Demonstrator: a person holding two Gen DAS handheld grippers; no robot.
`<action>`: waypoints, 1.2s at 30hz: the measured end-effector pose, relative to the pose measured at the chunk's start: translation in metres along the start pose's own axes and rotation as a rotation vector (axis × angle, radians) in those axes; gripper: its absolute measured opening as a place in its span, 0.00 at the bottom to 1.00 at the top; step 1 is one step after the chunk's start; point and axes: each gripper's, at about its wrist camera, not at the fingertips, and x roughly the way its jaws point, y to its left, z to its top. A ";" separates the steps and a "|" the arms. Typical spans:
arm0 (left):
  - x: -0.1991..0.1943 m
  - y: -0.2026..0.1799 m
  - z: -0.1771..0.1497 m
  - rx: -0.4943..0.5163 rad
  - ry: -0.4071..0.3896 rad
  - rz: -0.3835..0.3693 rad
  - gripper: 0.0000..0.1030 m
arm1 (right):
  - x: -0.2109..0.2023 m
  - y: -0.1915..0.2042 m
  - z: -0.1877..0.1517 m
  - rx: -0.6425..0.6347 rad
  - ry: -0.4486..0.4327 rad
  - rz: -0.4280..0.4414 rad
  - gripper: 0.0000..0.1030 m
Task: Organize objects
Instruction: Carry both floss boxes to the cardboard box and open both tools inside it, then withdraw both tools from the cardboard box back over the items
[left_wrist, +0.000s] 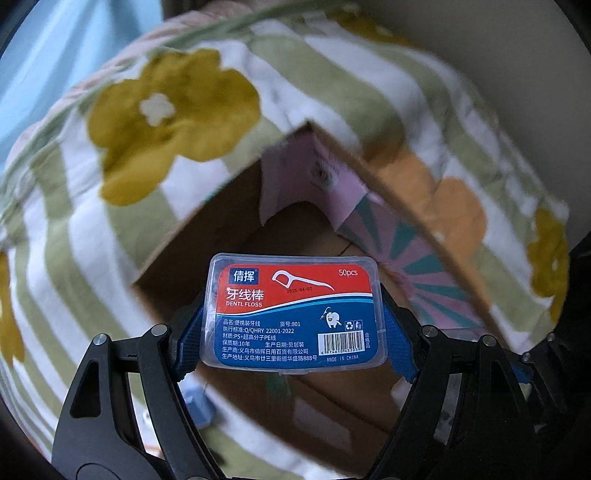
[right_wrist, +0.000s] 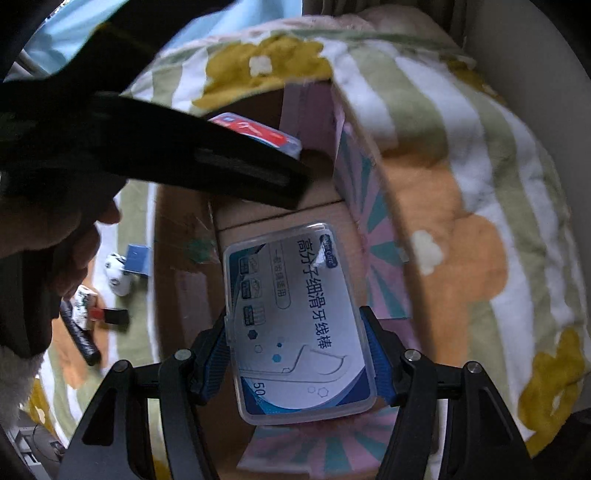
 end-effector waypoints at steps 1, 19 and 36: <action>0.010 -0.002 0.001 0.017 0.014 0.006 0.76 | 0.008 0.000 -0.001 0.004 0.009 0.005 0.58; 0.047 -0.014 0.004 0.165 0.048 0.040 1.00 | 0.026 -0.005 -0.022 0.141 -0.024 0.130 0.99; -0.008 -0.018 -0.004 0.140 0.005 0.044 1.00 | -0.023 -0.002 -0.029 0.100 -0.052 0.085 0.99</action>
